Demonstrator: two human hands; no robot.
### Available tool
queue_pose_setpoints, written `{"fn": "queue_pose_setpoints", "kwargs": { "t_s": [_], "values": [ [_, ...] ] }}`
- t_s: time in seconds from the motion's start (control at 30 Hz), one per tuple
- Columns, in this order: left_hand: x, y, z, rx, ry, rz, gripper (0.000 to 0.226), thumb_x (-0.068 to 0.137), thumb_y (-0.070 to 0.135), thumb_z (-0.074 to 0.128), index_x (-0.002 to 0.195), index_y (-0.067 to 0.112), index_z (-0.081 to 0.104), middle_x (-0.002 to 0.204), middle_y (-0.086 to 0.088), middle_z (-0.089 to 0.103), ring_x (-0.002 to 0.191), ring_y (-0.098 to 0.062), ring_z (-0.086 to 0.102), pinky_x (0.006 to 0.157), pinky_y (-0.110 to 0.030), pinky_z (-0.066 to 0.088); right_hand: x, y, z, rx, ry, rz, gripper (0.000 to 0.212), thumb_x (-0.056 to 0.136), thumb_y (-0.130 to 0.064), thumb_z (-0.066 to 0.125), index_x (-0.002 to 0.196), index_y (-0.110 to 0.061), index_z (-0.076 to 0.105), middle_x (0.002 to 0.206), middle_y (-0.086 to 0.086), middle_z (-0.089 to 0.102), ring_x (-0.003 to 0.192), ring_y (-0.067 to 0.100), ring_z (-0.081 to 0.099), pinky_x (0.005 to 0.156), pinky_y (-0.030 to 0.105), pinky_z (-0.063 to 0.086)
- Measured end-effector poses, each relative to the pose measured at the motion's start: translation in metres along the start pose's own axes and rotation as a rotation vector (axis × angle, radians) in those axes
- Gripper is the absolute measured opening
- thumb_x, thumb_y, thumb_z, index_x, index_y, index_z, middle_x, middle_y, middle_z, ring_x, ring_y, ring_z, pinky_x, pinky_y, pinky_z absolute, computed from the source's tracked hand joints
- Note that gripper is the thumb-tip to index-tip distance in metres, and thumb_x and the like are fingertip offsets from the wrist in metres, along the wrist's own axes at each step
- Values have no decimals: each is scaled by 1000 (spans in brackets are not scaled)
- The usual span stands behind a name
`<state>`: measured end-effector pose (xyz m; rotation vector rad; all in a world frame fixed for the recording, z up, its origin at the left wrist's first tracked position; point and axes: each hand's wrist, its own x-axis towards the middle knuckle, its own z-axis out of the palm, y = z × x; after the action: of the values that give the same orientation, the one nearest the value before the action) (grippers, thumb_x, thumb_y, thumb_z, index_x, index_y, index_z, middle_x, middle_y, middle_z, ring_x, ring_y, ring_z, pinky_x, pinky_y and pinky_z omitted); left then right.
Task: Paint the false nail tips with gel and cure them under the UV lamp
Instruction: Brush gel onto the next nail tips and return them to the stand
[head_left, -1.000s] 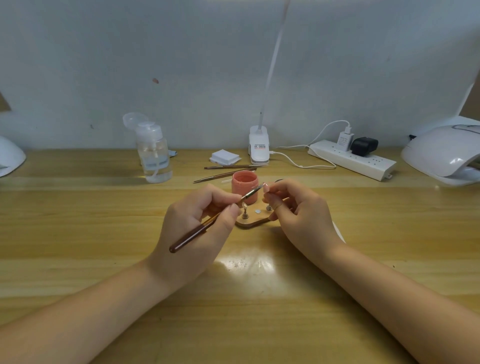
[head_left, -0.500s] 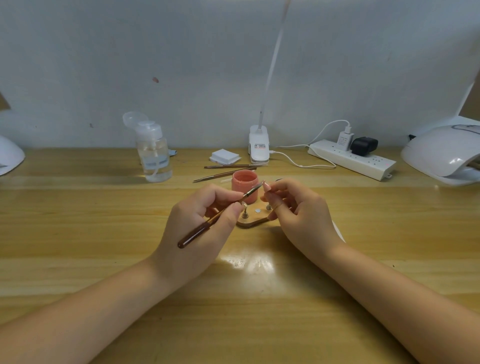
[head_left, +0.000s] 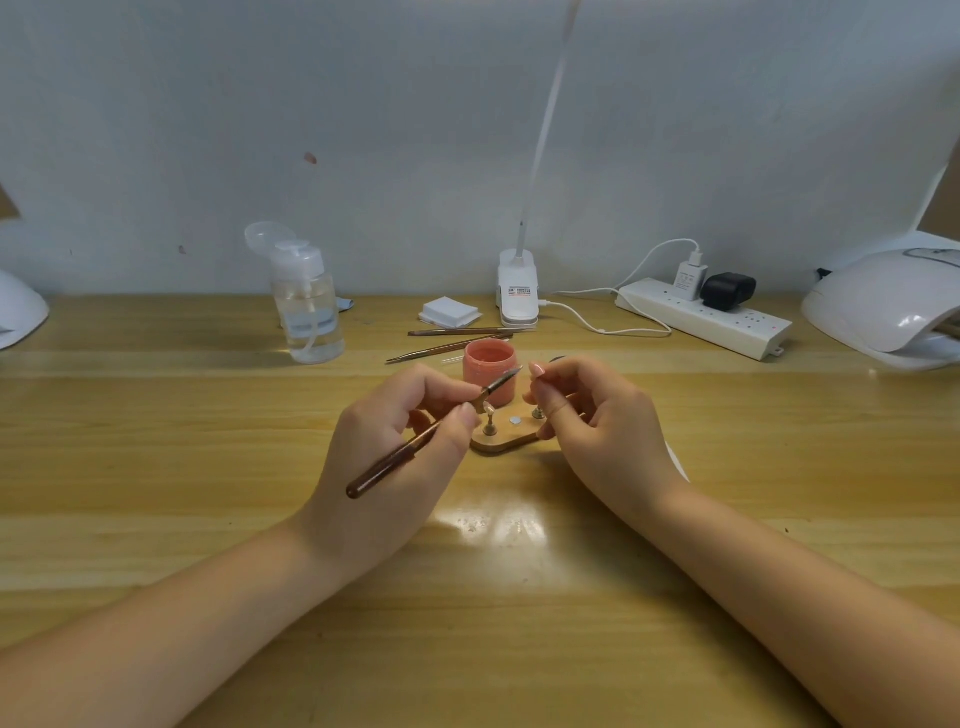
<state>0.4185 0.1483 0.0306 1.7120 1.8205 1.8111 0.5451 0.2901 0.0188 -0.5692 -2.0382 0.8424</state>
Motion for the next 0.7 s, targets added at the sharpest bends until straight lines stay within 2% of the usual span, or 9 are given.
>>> {"fn": "queue_pose_setpoints", "kwargs": {
  "t_s": [0.1, 0.2, 0.3, 0.47, 0.7],
  "values": [
    [0, 2, 2, -29, -15, 6, 12, 88, 20, 60, 98, 23, 67, 90, 14, 72, 85, -5, 68, 70, -12, 47, -1, -2, 0, -2, 0, -10, 9, 92, -11, 63, 100, -14, 67, 85, 1, 70, 73, 21, 66, 70, 46, 54],
    [-1, 1, 1, 1, -44, 32, 10, 88, 25, 61, 94, 20, 68, 86, 11, 72, 82, -7, 68, 69, -14, 48, -1, -2, -1, -19, -7, -5, 10, 92, -11, 62, 100, -14, 66, 84, -2, 69, 72, 21, 65, 71, 46, 54],
    [-2, 1, 0, -23, -33, 55, 17, 87, 32, 55, 92, 20, 67, 84, 10, 72, 82, -9, 68, 71, -20, 51, -1, -1, -1, -19, -8, 1, 10, 92, -12, 62, 101, -14, 66, 84, -1, 69, 73, 22, 66, 71, 47, 53],
    [-1, -1, 3, -83, -11, -17, 11, 90, 21, 58, 97, 20, 67, 88, 10, 74, 86, -9, 69, 76, -21, 53, -1, -1, -1, -13, -4, -9, 9, 91, -12, 63, 100, -14, 67, 85, 0, 70, 73, 22, 66, 70, 48, 53],
    [-2, 0, 1, -78, -27, 26, 16, 87, 31, 56, 92, 19, 65, 84, 6, 72, 82, -11, 69, 73, -22, 53, 0, 0, 0, -13, 1, -8, 11, 91, -11, 64, 100, -13, 68, 84, -3, 69, 73, 24, 65, 71, 48, 53]
  ]
}}
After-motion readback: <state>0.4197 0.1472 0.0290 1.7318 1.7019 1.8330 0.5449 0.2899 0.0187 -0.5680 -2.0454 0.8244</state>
